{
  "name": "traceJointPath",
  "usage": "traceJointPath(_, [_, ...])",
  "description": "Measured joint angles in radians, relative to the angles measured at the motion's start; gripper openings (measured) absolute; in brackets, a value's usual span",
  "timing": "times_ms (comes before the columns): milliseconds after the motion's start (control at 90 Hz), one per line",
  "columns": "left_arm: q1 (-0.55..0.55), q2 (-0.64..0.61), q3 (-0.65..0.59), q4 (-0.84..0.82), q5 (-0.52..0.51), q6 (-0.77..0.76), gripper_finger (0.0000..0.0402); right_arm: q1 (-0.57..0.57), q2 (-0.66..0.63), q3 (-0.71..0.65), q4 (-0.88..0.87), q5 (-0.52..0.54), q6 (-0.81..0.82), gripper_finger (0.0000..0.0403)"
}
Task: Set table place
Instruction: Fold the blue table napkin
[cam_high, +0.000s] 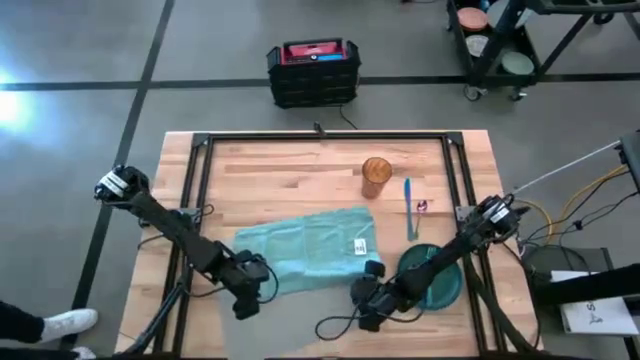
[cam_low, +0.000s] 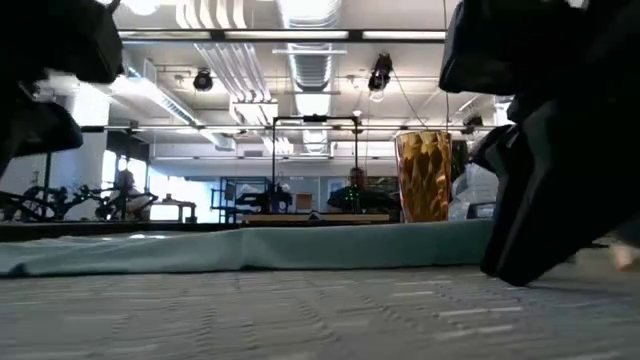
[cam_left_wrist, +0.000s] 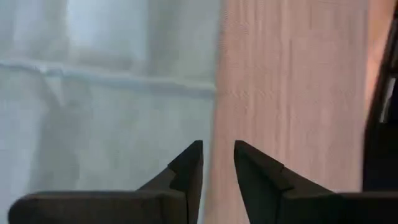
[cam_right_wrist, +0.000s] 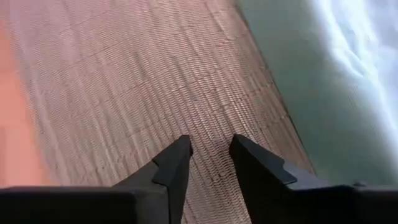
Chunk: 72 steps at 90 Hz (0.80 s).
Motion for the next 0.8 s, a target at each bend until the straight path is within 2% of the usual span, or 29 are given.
traceJointPath(178, [-0.056,0.024,-0.019,-0.016,-0.141,-0.062,0.0077,0.0,0.004,0.015,-0.002,0.017,-0.031,0.0084])
traceJointPath(322, [-0.089,0.056,-0.059,-0.012,-0.132,-0.147,0.0077,0.0,0.004,0.01,0.004,0.02,-0.023,0.0071])
traceJointPath(678, [-0.189,0.065,-0.052,-0.005,-0.079,-0.268,0.0077,0.0,0.002,-0.005,0.001,0.026,0.037,0.0038])
traceJointPath(744, [-0.194,0.062,-0.053,-0.014,-0.109,-0.275,0.0077,0.0,0.002,-0.006,0.0,0.026,0.036,0.0034])
traceJointPath(800, [-0.194,0.057,-0.053,-0.012,-0.175,-0.277,0.0077,0.0,0.002,-0.006,0.0,0.026,0.028,0.0031])
